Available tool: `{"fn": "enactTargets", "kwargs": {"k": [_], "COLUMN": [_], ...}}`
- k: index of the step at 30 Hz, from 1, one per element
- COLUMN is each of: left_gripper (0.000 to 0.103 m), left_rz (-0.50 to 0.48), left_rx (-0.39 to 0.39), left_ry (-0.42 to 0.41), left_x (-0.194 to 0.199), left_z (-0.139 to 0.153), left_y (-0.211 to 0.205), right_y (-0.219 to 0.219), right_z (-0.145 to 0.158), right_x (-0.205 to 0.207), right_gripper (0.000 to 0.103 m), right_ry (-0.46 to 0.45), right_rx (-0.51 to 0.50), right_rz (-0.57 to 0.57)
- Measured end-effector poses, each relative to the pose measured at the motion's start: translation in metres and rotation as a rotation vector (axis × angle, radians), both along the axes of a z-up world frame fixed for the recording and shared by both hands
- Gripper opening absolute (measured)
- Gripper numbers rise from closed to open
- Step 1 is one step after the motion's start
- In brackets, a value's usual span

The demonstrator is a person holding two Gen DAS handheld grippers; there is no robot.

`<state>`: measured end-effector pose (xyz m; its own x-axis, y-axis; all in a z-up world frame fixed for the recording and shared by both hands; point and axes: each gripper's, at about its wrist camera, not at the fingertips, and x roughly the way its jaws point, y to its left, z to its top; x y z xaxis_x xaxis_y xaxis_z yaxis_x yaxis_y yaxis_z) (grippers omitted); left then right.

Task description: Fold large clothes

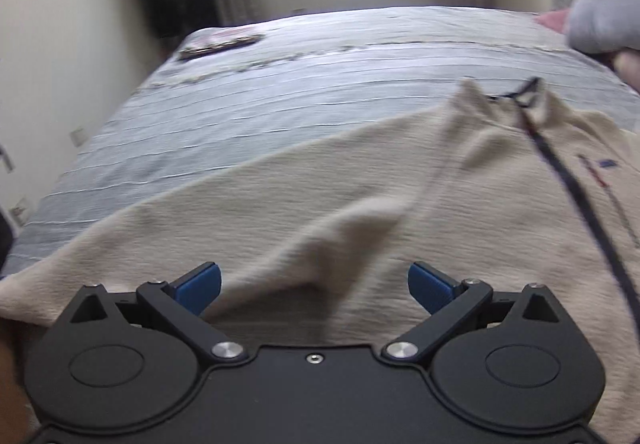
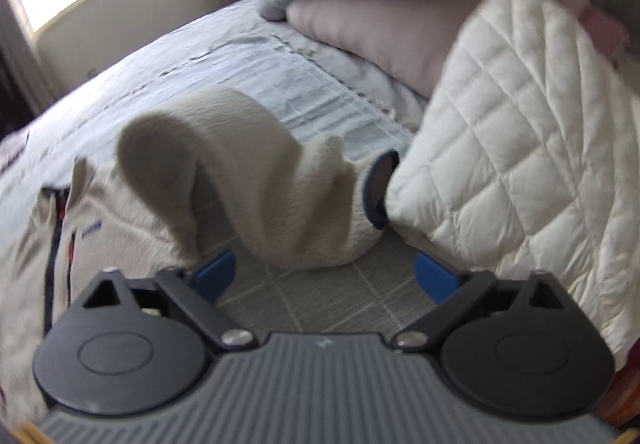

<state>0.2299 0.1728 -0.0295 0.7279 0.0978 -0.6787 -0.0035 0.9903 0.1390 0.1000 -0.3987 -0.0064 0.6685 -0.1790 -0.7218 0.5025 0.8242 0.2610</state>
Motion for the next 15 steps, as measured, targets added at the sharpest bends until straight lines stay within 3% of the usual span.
{"fn": "enactTargets", "kwargs": {"k": [3, 7, 9, 10, 11, 13, 15], "left_gripper": [0.101, 0.101, 0.101, 0.101, 0.101, 0.101, 0.101], "left_rz": [-0.061, -0.104, -0.115, -0.121, -0.124, -0.126, -0.135], "left_rx": [-0.033, -0.064, -0.085, -0.096, -0.105, -0.117, -0.13], "left_ry": [0.001, 0.0, 0.004, 0.011, 0.019, 0.027, 0.035], "left_x": [-0.009, -0.021, -0.027, -0.027, -0.027, -0.027, -0.027], "left_z": [-0.002, -0.006, -0.011, -0.014, -0.017, -0.021, -0.024], "left_y": [-0.032, -0.063, -0.077, -0.081, -0.085, -0.091, -0.096], "right_y": [-0.021, -0.032, -0.035, -0.032, -0.027, -0.014, -0.001], "right_z": [-0.031, -0.072, -0.088, -0.089, -0.087, -0.071, -0.045], "right_x": [0.018, 0.047, 0.057, 0.059, 0.063, 0.068, 0.072], "right_gripper": [0.072, 0.067, 0.051, 0.04, 0.018, 0.011, 0.01], "right_ry": [0.038, 0.073, 0.058, 0.034, 0.024, 0.006, -0.034], "right_rx": [0.091, 0.09, 0.095, 0.065, 0.041, -0.02, -0.149], "right_rz": [-0.059, -0.162, -0.208, -0.228, -0.223, -0.201, -0.152]}}
